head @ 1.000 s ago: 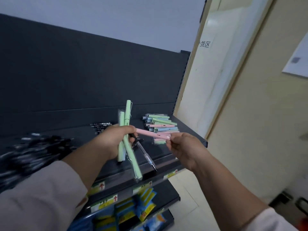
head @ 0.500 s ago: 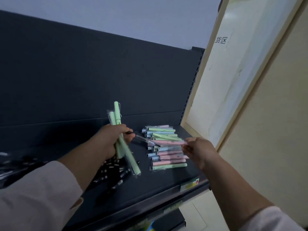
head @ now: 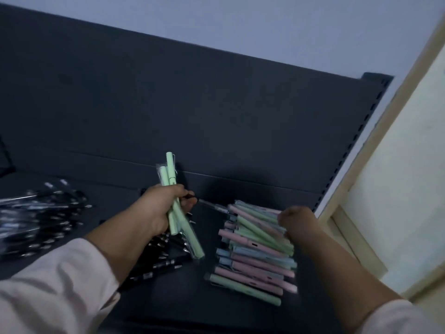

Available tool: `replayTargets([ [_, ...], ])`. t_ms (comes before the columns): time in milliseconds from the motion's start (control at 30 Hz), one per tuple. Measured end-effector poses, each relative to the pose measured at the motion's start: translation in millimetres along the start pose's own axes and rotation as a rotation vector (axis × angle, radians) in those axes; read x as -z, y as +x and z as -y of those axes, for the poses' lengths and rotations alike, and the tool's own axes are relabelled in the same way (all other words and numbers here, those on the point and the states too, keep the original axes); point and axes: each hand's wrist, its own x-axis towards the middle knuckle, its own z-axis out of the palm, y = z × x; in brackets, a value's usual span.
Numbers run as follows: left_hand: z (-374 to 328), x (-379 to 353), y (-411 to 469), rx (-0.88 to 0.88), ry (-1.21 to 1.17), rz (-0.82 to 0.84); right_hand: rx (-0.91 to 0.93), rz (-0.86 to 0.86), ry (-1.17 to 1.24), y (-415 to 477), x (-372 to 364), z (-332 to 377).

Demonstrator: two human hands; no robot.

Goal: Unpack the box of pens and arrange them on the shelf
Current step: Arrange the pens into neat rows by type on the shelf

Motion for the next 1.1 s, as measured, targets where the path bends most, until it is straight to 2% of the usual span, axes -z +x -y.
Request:
replayTargets([
  [67, -2, 6, -3, -0.018, -0.009, -0.049, 0.224, -0.02, -0.429, 6, 0, 13],
  [100, -5, 9, -4, -0.032, -0.008, -0.074, 0.328, -0.033, -0.485, 4, -3, 25],
  [167, -10, 16, -5, -0.064, 0.001, -0.112, 0.497, 0.02, -0.369, -8, -17, 56],
  [233, -15, 24, -7, -0.078, 0.012, -0.128, 0.612, 0.173, -0.191, -29, -39, 89],
  [400, -29, 55, -20, -0.077, 0.041, -0.111, 0.675, 0.532, -0.061, -68, -111, 143],
  [500, -45, 90, -27, -0.097, 0.052, -0.131, 0.659, 0.59, -0.054, -79, -149, 166],
  [633, -69, 156, -36, -0.152, 0.039, -0.252, 0.519, 0.627, 0.053, -95, -198, 193],
  [800, -91, 239, -49, -0.176, -0.013, -0.369, -0.03, 0.815, 0.566, -121, -250, 228],
  [867, -95, 263, -55, -0.173, 0.001, -0.42, -0.201, 0.842, 0.678, -130, -273, 238],
  [967, -99, 289, -62, -0.193, -0.004, -0.493, -0.313, 0.864, 0.774, -143, -303, 254],
  [1100, -103, 311, -64, -0.184, -0.033, -0.517, -0.354, 0.877, 0.818, -155, -322, 269],
])
